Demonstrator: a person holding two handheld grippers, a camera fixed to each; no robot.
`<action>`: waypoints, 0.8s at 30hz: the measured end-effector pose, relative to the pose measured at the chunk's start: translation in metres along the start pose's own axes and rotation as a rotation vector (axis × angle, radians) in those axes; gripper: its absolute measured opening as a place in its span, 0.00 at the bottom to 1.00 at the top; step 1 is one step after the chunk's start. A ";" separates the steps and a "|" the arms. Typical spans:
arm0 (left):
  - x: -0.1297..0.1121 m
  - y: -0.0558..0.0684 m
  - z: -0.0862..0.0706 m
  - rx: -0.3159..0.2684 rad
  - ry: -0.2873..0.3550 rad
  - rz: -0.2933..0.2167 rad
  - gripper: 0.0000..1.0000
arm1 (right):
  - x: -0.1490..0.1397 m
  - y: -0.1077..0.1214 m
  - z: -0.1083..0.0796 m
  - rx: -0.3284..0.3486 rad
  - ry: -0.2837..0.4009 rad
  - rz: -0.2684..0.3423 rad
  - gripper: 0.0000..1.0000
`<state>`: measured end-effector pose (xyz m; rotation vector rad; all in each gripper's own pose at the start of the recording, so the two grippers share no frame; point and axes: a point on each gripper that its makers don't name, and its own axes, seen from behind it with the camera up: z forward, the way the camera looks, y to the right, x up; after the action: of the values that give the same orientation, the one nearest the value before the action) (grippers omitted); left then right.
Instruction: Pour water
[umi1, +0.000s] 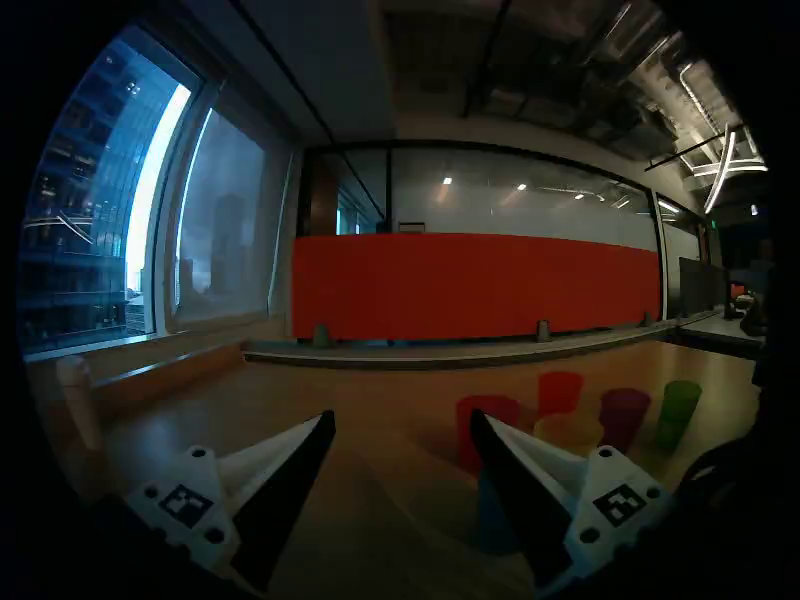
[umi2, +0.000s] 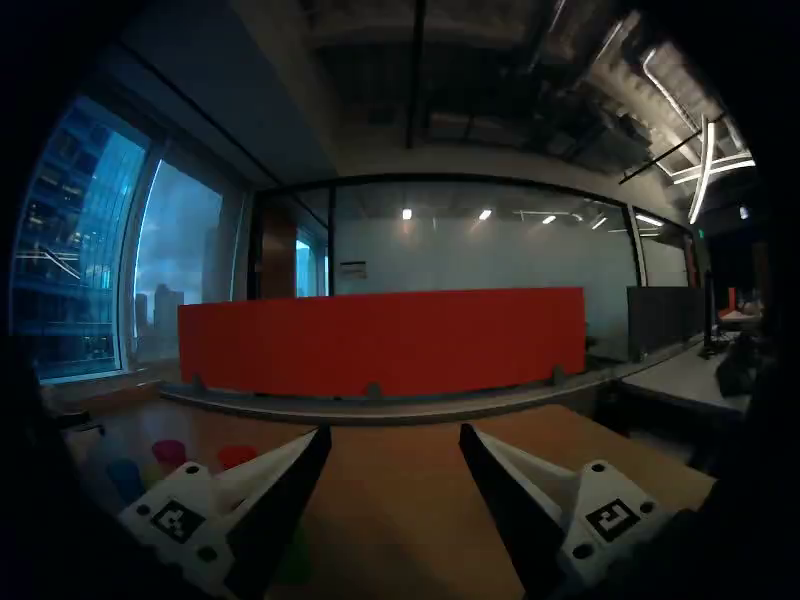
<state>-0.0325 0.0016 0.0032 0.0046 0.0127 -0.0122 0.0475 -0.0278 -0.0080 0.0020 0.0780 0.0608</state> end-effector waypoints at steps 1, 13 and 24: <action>0.000 0.000 0.000 0.000 0.000 0.000 1.00 | 0.001 0.000 -0.001 0.000 0.002 -0.001 0.99; 0.000 0.001 0.000 0.000 0.000 0.001 1.00 | -0.002 0.010 -0.005 -0.003 0.027 -0.011 0.99; -0.001 0.001 0.000 0.000 0.000 0.001 1.00 | -0.013 0.013 0.003 -0.002 0.051 -0.037 0.99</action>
<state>-0.0331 0.0023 0.0031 0.0049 0.0123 -0.0115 0.0339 -0.0161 -0.0040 -0.0026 0.1288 0.0242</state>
